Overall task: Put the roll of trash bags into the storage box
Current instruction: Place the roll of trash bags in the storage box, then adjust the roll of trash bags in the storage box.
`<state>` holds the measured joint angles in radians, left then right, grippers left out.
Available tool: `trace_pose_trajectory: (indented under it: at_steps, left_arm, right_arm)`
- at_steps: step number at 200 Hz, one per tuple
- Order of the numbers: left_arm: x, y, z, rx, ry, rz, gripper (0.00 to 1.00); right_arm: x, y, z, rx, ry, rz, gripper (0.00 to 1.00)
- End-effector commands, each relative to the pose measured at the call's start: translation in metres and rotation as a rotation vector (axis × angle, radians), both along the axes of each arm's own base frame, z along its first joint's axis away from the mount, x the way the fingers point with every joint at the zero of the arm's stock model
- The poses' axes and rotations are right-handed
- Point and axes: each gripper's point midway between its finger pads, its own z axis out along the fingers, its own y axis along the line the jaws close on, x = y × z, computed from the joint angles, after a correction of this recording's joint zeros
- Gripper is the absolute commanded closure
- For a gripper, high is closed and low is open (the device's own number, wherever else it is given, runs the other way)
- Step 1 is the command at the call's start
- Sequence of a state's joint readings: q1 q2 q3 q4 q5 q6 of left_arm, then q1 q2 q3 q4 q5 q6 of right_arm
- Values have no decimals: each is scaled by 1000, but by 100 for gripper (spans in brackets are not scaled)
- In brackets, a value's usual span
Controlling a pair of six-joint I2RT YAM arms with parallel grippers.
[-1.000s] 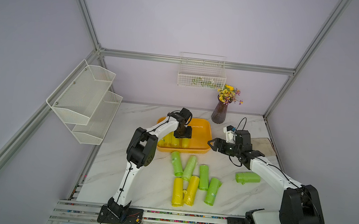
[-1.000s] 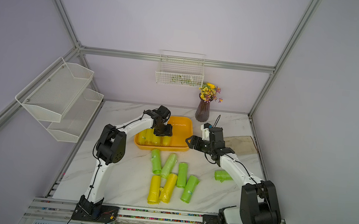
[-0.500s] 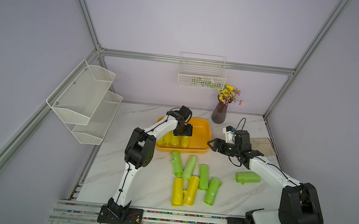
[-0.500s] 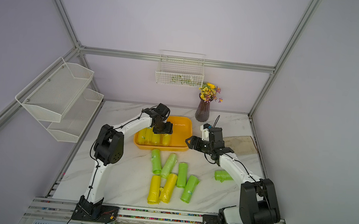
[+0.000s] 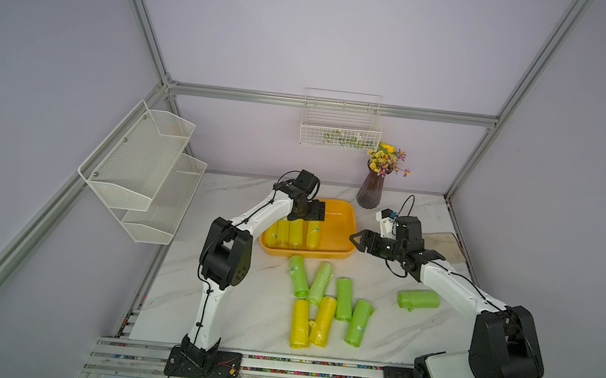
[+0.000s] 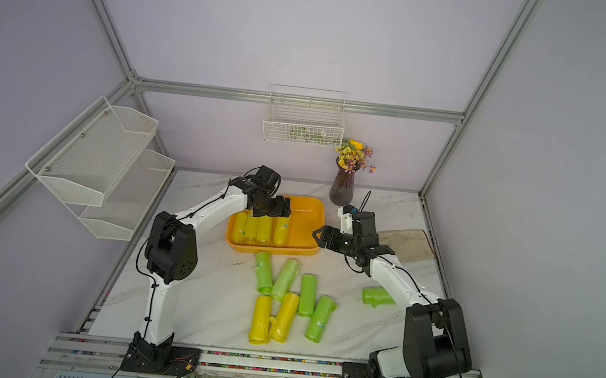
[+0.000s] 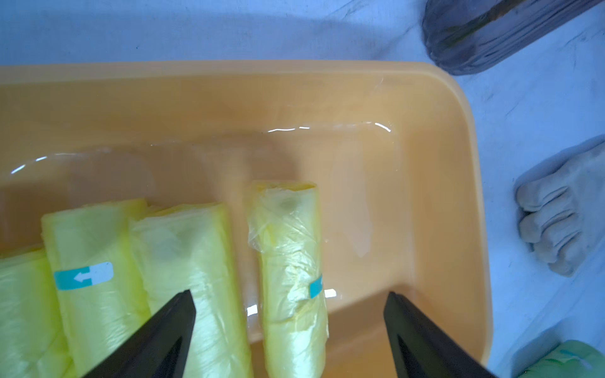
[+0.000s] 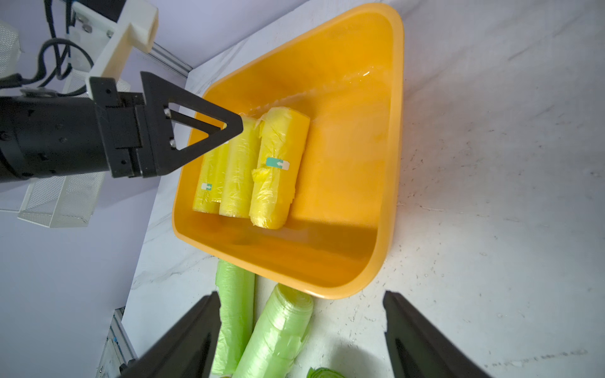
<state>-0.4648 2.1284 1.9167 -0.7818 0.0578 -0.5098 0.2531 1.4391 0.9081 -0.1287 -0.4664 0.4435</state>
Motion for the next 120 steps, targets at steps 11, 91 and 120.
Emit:
trace_pose_trajectory:
  at_steps: [11,91,120]
  left_arm:
    - [6,13,50,-18,-127,43,0]
    - [3,36,98,6,-247,120,0]
    - [4,46,101,-30,-264,173,0]
  right_arm:
    - [12,5,10,11,-25,23,17]
    - [45,33,9,8,-38,81,19]
    - [53,54,2,-11,-30,122,21]
